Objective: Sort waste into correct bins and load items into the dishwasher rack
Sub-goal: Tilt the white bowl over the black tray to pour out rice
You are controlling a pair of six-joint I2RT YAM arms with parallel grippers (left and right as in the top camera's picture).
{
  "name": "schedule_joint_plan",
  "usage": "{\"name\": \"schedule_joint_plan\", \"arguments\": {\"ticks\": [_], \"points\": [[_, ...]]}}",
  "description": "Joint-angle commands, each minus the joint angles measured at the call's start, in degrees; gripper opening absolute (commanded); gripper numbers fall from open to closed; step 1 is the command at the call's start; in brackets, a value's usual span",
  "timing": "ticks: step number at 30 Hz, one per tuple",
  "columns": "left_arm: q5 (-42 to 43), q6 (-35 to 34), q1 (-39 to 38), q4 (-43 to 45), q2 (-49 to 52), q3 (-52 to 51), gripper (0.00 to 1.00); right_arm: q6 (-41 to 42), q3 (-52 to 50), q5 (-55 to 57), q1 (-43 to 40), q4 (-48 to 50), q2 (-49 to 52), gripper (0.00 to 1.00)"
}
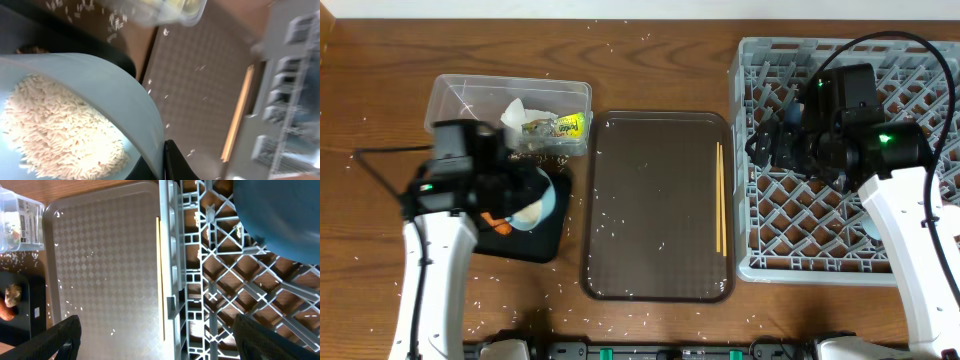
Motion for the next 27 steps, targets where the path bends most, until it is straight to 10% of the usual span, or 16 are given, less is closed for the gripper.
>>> {"name": "schedule_joint_plan", "arguments": {"ticks": [1, 17, 27], "points": [[14.3, 4.7, 4.9, 1.1, 0.3, -1.5, 0.06, 0.4, 0.1, 0.3, 0.2, 0.0, 0.4, 0.9], [56.0, 9.4, 29.9, 28.5, 0.9, -25.1, 0.06, 0.4, 0.1, 0.3, 0.2, -0.9, 0.4, 0.9], [57.3, 11.2, 32.7, 28.0, 0.9, -27.5, 0.06, 0.4, 0.1, 0.3, 0.2, -0.3, 0.4, 0.9]]}}
